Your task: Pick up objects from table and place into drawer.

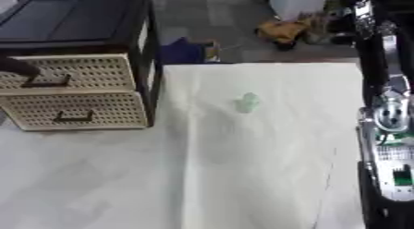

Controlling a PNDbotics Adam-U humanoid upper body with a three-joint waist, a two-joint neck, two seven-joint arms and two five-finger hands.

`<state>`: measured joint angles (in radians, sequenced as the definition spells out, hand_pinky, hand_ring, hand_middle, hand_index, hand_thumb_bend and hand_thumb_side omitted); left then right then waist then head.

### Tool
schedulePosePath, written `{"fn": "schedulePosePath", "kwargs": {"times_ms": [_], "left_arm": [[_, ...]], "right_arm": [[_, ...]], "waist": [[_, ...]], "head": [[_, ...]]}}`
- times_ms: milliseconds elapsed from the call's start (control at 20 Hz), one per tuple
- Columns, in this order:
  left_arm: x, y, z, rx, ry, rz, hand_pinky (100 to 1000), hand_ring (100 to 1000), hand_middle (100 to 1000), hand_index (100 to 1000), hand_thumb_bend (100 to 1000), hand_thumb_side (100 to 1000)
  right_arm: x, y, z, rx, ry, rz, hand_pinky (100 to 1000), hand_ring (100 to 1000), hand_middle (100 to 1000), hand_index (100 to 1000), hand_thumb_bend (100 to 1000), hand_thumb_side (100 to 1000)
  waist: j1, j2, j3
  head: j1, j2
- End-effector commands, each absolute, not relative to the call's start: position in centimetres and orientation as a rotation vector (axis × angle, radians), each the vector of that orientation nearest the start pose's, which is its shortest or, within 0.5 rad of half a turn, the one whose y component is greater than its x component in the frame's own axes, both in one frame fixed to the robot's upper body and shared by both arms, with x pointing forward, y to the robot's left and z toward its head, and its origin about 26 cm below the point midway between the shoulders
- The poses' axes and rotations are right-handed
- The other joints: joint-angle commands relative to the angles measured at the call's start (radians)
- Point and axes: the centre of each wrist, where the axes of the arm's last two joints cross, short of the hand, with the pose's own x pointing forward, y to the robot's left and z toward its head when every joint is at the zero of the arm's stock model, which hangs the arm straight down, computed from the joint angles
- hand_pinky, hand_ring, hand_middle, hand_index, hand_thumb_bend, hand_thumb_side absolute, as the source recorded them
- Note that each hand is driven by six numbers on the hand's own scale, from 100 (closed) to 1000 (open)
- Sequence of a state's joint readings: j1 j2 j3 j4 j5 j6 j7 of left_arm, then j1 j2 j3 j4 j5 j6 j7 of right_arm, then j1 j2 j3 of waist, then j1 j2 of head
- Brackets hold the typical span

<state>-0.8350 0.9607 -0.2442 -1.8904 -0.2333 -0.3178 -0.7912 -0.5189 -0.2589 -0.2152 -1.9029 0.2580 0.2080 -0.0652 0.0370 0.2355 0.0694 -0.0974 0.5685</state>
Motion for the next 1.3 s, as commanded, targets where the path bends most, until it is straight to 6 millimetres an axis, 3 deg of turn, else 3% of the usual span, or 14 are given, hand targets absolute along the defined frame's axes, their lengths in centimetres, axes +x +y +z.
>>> {"fn": "schedulePosePath", "kwargs": {"times_ms": [50, 1000, 1300], "left_arm": [[31.2, 26.5, 37.8, -0.923, 1.932, 2.563, 100, 100, 100, 1000, 100, 1000], [35.1, 29.1, 35.4, -1.182, 1.923, 2.657, 100, 100, 100, 958, 100, 1000], [36.0, 29.4, 35.0, -1.212, 1.92, 2.676, 100, 100, 100, 1000, 100, 1000]], "right_arm": [[32.5, -28.6, 26.2, -0.602, -2.227, 0.121, 679, 685, 548, 816, 100, 1000], [32.4, -28.7, 26.3, -0.606, -2.231, 0.121, 679, 686, 548, 816, 100, 1000], [32.4, -28.6, 26.4, -0.604, -2.232, 0.121, 679, 686, 548, 816, 100, 1000]], "waist": [[0.002, -0.017, 0.0], [0.006, -0.01, -0.006], [0.006, -0.007, -0.01]], "head": [[0.006, -0.014], [0.011, -0.013], [0.016, -0.018]]}}
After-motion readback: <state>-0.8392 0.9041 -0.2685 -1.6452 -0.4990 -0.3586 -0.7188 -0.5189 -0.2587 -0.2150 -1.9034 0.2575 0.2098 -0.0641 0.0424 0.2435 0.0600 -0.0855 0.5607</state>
